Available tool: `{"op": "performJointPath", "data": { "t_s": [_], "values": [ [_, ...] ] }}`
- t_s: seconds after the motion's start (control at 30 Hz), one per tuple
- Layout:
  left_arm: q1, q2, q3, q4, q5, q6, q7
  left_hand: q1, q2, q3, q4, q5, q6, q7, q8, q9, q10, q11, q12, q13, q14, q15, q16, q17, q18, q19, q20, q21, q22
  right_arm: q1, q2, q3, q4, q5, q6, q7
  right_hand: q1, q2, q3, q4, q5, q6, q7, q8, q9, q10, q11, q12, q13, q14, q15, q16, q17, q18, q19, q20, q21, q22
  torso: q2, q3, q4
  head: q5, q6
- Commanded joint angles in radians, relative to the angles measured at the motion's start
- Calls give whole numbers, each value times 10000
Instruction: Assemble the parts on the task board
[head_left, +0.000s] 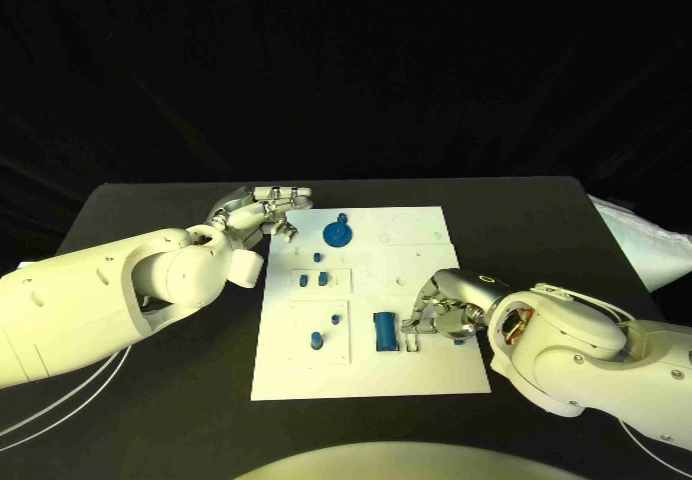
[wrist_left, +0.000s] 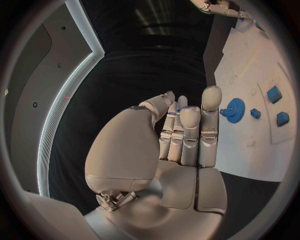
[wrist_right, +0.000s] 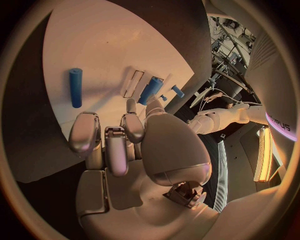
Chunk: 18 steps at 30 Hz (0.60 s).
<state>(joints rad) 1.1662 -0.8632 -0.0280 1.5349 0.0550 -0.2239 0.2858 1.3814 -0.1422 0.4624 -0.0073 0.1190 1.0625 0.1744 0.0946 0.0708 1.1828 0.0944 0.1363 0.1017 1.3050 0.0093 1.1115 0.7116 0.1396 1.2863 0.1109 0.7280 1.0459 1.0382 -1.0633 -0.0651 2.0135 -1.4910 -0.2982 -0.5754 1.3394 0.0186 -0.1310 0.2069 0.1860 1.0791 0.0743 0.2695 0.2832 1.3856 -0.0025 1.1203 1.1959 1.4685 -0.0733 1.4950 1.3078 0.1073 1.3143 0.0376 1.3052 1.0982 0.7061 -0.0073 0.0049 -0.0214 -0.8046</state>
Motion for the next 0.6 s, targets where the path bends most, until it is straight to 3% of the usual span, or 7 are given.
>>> {"op": "performJointPath", "data": {
  "t_s": [0.03,0.3,0.6],
  "values": [
    [0,21,5,5,-13,155,66,-8,105,-31,-5,-10,-57,-11,52,-17,-63,19,41,15,-89,11,-39,-8,192,-75,-13,-57,-10,148,-377,18,154,332,-734,557,88,-76,-28,-54,110,-162,52,-133,-52,-158,27,-180,-104,757,73,23,1236,-85,-83,56,-76,-44,-5,2,-1,-50,39],
    [-2,34,3,4,-13,144,94,-8,105,-31,-5,-10,-57,-11,52,-17,-63,19,41,15,-89,11,-39,-8,192,-75,-13,-57,-10,400,-1386,14,136,324,26,584,471,38,93,-218,193,-246,129,-368,-147,-379,94,-644,-426,752,141,19,1239,-70,-130,133,-125,-98,8,9,-25,-169,89],
    [-4,43,3,31,-14,163,120,11,120,-43,-20,-9,-61,-10,60,-16,-75,19,61,18,-100,12,-38,-28,192,-70,-12,-61,-12,371,-1630,-32,-132,-469,606,209,353,19,16,-107,153,-130,134,-424,-169,-454,106,-870,-587,733,156,-28,1162,-59,-162,156,-162,-143,7,11,-26,-335,110]
  ]
}}
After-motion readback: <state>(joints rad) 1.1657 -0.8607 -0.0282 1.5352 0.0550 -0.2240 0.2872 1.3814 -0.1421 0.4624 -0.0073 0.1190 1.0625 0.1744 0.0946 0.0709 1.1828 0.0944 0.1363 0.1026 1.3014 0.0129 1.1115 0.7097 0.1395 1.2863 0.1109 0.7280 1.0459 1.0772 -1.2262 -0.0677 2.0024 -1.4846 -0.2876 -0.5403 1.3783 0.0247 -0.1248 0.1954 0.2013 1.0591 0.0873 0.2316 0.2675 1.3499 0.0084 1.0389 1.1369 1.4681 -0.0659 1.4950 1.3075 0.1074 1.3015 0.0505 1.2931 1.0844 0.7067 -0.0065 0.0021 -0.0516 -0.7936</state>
